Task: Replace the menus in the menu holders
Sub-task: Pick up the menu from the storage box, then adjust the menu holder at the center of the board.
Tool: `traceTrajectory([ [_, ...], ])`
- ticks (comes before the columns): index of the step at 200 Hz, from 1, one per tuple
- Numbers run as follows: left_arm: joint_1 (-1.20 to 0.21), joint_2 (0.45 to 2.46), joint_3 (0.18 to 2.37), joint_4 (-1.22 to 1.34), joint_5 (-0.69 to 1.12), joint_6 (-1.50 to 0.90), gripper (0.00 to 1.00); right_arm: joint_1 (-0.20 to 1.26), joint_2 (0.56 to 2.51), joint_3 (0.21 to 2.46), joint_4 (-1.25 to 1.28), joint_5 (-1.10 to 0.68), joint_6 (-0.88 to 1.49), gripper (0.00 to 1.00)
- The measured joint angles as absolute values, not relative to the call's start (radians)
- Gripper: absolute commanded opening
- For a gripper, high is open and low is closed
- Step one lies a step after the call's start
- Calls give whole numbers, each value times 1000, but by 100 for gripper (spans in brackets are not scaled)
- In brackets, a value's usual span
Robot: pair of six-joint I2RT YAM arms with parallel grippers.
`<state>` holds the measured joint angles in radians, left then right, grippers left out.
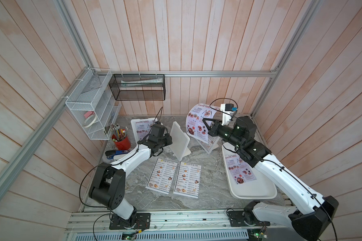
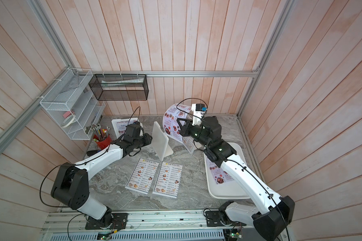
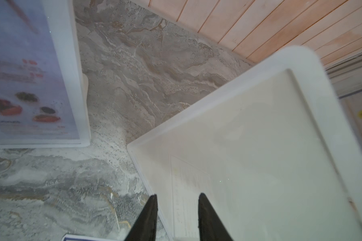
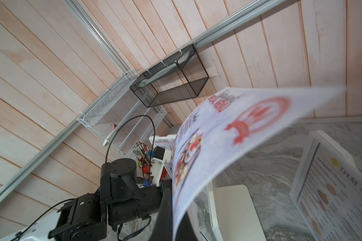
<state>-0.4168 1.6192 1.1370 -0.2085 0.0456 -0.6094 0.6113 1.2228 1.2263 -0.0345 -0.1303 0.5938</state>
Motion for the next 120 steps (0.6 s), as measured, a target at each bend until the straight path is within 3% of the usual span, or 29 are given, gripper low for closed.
traceTrajectory([
  [53,-417,1727,1225,-165,54,-588,43,636,1278,1298,-107,-17,571,0],
  [88,-417,1732,1227,-160,56,-572,56,637,1299,1310,-121,-12,572,0],
  [120,-417,1733,1229,-162,51,-548,57,637,1321,1311,-132,-13,575,0],
])
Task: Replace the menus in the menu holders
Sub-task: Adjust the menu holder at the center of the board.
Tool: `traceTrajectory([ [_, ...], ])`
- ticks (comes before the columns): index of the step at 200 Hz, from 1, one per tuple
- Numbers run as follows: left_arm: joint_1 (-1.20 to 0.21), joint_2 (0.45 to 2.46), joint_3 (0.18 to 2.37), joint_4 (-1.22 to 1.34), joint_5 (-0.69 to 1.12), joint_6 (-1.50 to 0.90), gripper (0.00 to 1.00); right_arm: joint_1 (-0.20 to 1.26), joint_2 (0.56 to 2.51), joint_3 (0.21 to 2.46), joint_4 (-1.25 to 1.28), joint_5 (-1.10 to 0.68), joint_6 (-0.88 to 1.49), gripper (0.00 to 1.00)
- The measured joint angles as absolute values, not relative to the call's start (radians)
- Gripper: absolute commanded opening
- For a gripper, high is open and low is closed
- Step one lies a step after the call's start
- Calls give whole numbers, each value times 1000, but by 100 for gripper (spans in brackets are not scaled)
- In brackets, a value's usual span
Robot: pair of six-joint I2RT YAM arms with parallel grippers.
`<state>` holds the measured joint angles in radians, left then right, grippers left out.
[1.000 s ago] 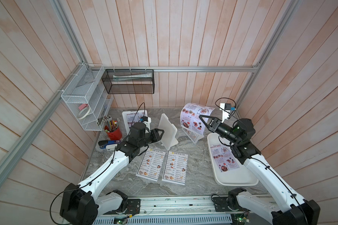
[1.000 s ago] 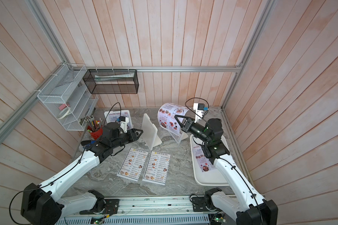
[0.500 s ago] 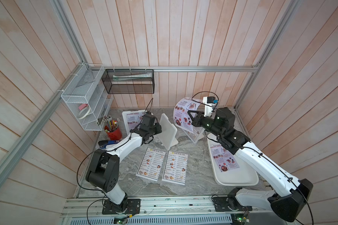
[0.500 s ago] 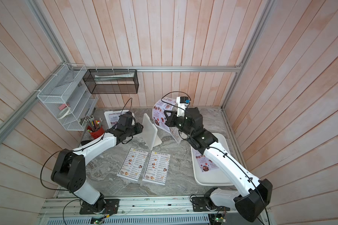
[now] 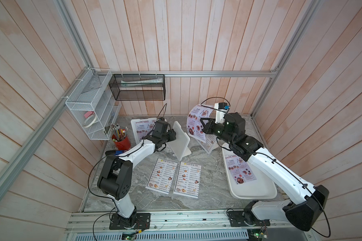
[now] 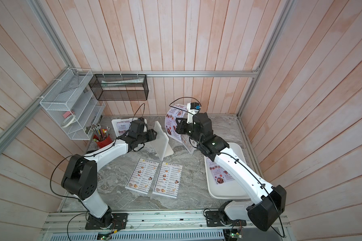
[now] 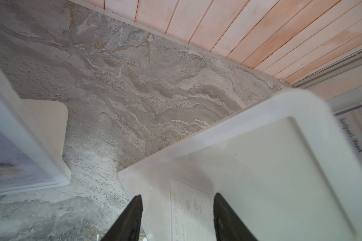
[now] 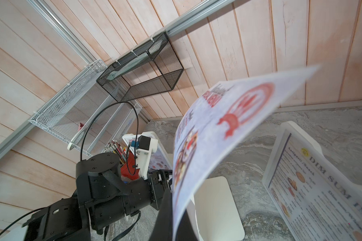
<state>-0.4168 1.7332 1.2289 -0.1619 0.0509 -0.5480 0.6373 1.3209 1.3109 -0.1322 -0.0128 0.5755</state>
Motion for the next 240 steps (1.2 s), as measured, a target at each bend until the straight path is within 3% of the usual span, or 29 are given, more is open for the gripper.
traceTrajectory([
  [60,-417,1754,1259,-169,47,-515,62,637,1326,1311,-132,-16,583,0],
  [240,-417,1610,1205,-225,10,-509,62,636,1325,1288,-97,-35,628,0],
])
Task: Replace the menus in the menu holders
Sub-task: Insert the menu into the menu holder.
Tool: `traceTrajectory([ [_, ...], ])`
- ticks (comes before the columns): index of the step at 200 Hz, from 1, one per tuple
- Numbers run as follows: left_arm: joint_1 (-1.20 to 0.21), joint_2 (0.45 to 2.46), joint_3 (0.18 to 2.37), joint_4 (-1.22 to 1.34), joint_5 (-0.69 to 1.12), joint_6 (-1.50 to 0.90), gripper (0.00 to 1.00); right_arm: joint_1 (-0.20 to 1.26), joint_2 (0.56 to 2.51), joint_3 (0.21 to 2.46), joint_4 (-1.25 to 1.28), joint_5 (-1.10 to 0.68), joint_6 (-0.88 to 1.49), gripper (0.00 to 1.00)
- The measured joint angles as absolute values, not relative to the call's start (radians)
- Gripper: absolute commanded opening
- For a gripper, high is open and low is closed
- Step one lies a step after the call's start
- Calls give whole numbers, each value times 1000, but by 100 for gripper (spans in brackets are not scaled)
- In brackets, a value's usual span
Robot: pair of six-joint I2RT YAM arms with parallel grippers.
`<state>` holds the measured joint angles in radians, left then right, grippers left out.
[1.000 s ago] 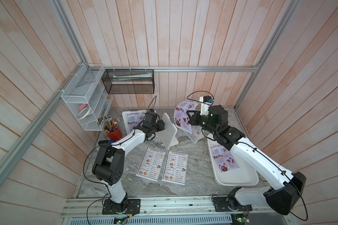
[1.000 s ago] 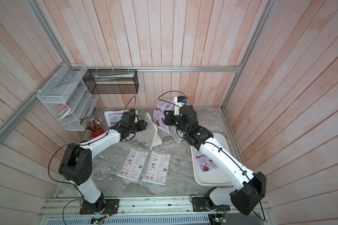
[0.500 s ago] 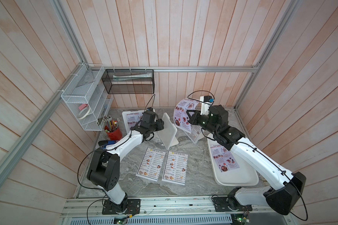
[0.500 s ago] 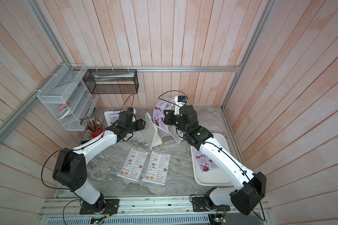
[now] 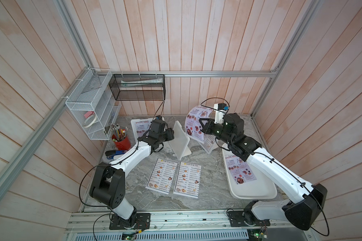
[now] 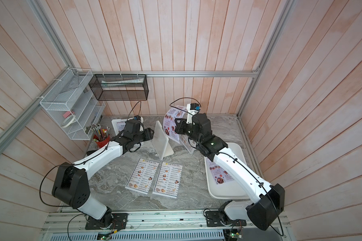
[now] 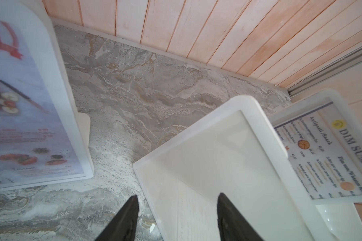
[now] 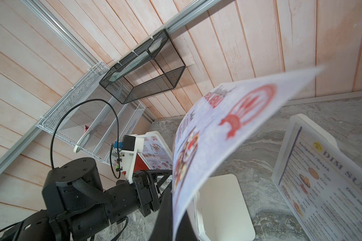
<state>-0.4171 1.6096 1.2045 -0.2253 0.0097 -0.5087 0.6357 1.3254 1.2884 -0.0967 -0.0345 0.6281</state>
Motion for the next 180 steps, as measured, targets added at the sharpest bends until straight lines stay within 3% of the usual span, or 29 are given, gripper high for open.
traceTrajectory([
  [180,-454,1562,1193,-256,-1,-500,62,588,1326,1234,-28,-73,645,0],
])
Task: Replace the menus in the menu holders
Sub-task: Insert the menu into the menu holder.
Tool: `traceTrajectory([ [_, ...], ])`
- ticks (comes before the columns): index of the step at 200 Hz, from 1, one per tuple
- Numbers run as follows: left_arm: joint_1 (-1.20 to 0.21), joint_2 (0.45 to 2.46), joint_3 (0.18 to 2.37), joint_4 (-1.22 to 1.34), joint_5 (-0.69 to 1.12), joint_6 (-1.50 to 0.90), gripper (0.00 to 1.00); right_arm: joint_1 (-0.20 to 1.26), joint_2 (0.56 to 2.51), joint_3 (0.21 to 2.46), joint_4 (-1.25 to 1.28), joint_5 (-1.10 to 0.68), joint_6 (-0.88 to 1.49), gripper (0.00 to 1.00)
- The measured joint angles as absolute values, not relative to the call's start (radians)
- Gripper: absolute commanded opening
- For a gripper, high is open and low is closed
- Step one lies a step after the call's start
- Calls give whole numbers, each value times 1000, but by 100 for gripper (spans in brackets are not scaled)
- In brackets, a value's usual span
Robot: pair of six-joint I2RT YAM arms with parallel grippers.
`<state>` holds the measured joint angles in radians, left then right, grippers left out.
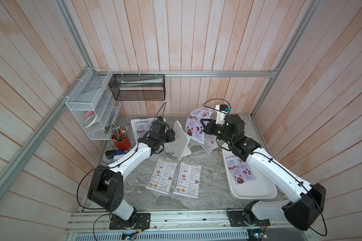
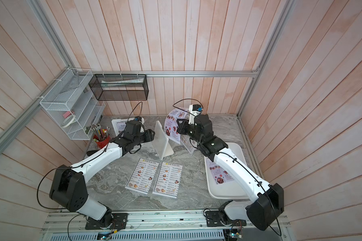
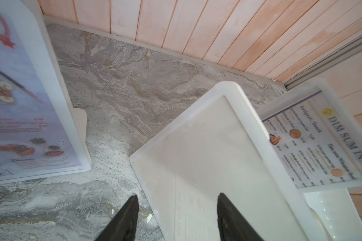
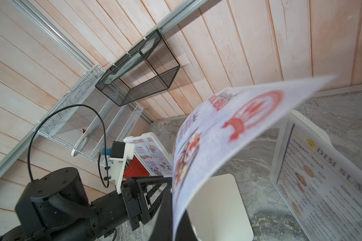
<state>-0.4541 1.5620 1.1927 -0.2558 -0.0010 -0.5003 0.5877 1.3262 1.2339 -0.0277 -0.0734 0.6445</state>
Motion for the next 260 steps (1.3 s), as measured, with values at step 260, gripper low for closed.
traceTrajectory([
  [260,-485,1331,1191,-448,-64,-474,63,554,1538,1226,289,-226,387,0],
])
